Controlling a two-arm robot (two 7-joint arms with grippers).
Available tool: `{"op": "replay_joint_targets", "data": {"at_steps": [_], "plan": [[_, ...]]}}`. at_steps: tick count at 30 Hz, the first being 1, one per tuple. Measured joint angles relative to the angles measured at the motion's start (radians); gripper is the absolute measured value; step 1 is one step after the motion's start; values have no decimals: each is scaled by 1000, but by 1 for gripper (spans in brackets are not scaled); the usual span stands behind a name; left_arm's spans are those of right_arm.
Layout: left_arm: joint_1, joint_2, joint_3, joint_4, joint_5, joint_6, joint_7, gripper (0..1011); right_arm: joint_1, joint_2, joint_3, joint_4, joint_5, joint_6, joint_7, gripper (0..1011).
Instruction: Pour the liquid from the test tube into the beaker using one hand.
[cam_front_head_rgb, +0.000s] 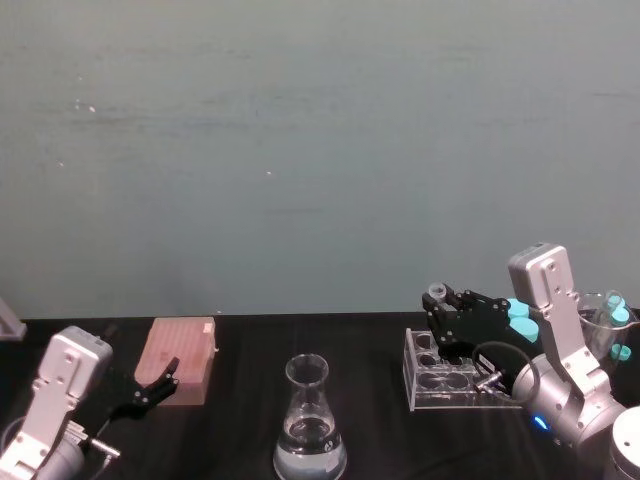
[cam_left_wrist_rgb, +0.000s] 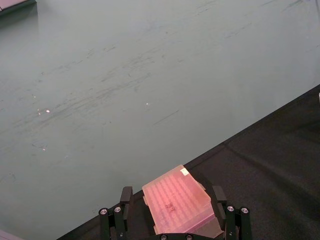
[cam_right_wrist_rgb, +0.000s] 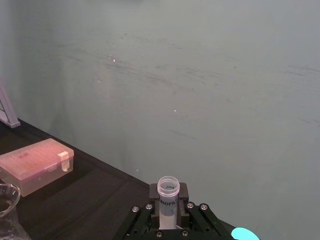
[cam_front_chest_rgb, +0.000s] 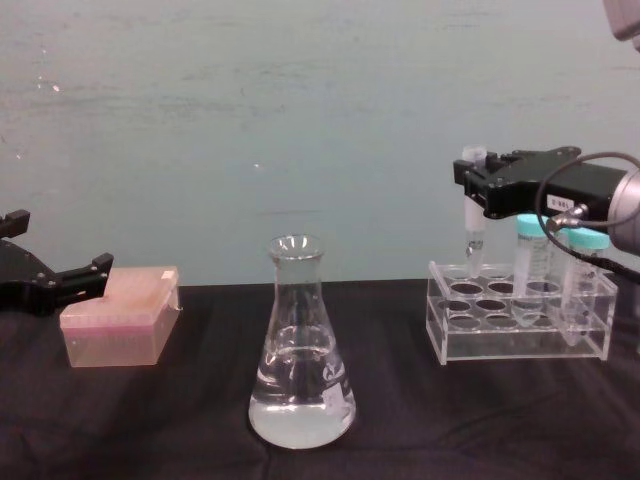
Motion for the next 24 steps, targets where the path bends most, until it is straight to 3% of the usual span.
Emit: {"op": "replay_joint_targets", "data": {"at_steps": [24], "plan": [[0, 0, 0, 0, 0, 0, 0, 1000, 97, -22, -30, 186, 4, -67, 40, 209]]}}
